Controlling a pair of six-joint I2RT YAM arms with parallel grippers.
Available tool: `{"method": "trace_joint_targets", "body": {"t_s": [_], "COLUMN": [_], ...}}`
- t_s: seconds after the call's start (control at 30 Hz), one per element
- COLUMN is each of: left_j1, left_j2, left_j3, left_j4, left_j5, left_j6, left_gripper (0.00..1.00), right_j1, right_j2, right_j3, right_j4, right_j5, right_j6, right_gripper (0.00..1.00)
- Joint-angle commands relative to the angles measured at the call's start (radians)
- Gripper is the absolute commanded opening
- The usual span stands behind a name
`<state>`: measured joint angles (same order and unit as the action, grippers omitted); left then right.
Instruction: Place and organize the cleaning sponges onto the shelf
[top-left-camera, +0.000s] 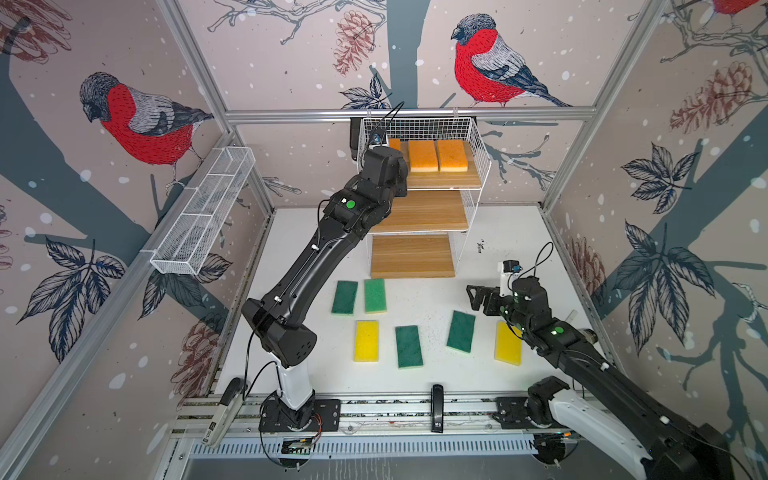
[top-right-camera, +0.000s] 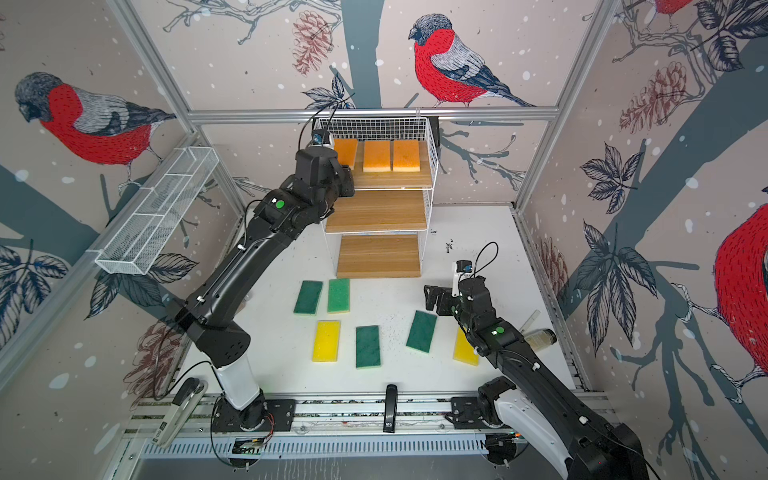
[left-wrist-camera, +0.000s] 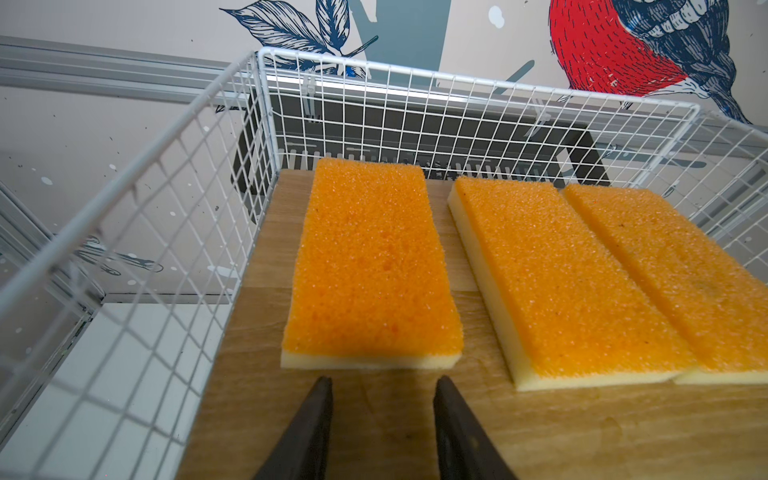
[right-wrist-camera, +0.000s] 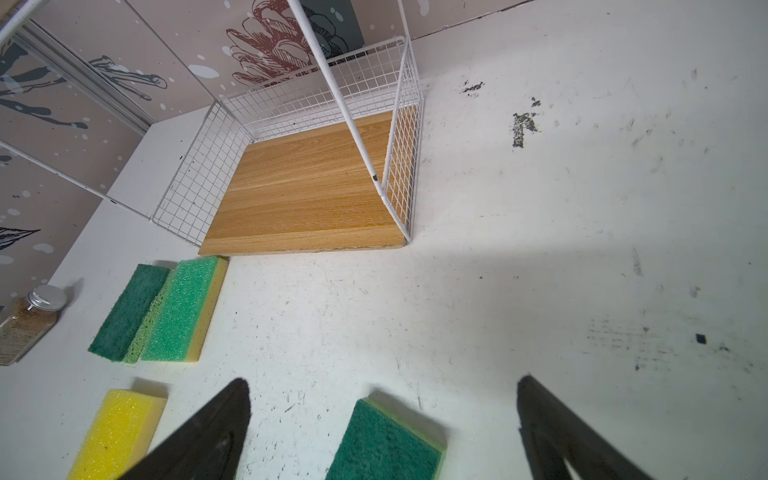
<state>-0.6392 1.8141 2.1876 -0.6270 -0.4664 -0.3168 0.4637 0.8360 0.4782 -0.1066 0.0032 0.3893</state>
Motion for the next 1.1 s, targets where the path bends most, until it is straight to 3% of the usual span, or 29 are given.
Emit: {"method": "trace_joint_targets", "body": {"t_s": [0.0, 0.83, 1.07], "left_j1": [0.001, 0.001, 0.001], "left_j2": [-0.006, -0.014, -0.083], "left_j3": [-0.012, -0.03, -0.077], "left_j4": [-0.005, 0.024, 0.065], "left_j5": [0.046, 0.129, 0.19], "left_j6": [-0.009, 0.025, 0.056], "left_gripper": [0.42, 0.4, 0.4], "right_j1": [-0.001, 0.0, -0.001], "right_j2": [-0.002, -0.008, -0.014], "right_j3": [0.0, -0.005, -0.004], "right_j4": [0.024, 0.019, 0.019], "right_j5": [0.008, 0.012, 0.014], "right_j6": [-0.008, -0.006, -0.006], "right_gripper": [1.0, 0.99, 0.99]}}
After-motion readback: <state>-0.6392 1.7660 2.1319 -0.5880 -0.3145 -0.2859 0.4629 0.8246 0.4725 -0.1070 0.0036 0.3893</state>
